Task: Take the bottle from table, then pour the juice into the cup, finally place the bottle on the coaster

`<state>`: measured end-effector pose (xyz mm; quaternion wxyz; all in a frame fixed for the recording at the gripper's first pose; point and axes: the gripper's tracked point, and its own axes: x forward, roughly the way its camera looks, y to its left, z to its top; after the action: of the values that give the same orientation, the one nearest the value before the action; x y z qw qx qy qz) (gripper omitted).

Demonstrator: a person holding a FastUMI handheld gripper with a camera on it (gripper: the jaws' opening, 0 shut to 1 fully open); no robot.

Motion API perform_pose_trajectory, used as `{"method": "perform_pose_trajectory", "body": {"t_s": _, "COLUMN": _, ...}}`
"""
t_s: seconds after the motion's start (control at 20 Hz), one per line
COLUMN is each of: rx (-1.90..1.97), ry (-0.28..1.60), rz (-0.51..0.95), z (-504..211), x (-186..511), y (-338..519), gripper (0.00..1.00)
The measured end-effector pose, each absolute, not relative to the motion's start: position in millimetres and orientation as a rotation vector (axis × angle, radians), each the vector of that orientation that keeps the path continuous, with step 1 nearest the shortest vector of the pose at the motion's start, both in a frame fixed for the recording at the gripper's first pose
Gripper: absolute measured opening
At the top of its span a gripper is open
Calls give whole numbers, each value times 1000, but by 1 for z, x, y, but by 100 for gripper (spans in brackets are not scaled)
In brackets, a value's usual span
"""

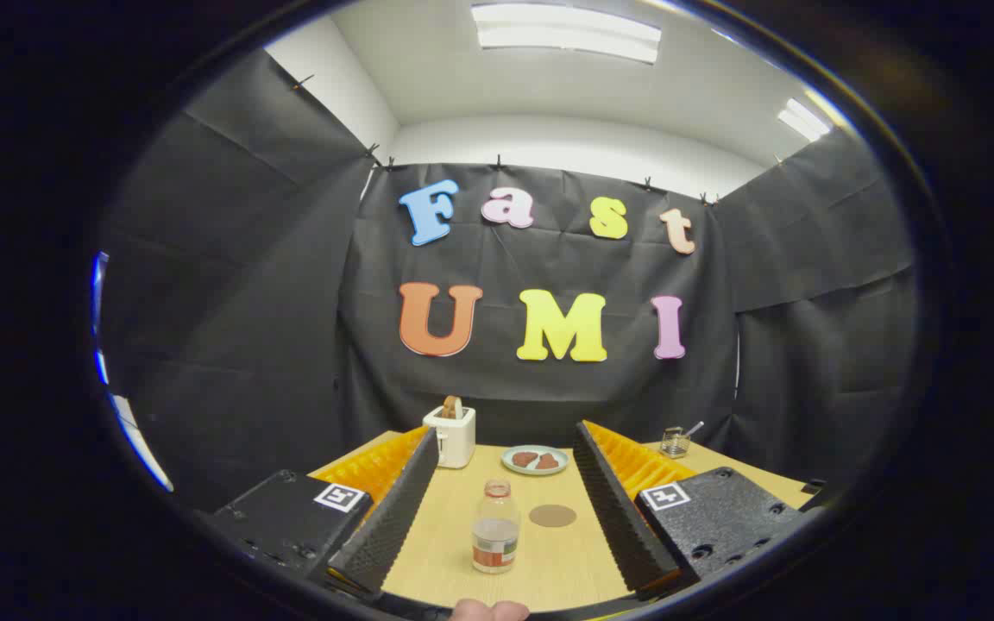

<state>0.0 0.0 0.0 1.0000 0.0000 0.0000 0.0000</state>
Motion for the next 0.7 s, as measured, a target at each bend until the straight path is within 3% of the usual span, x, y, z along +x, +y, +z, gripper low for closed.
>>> {"method": "perform_pose_trajectory", "body": {"t_s": 0.7, "rx": 36, "ry": 0, "rz": -1, "z": 9, "x": -1, "y": -7, "gripper": 100}}
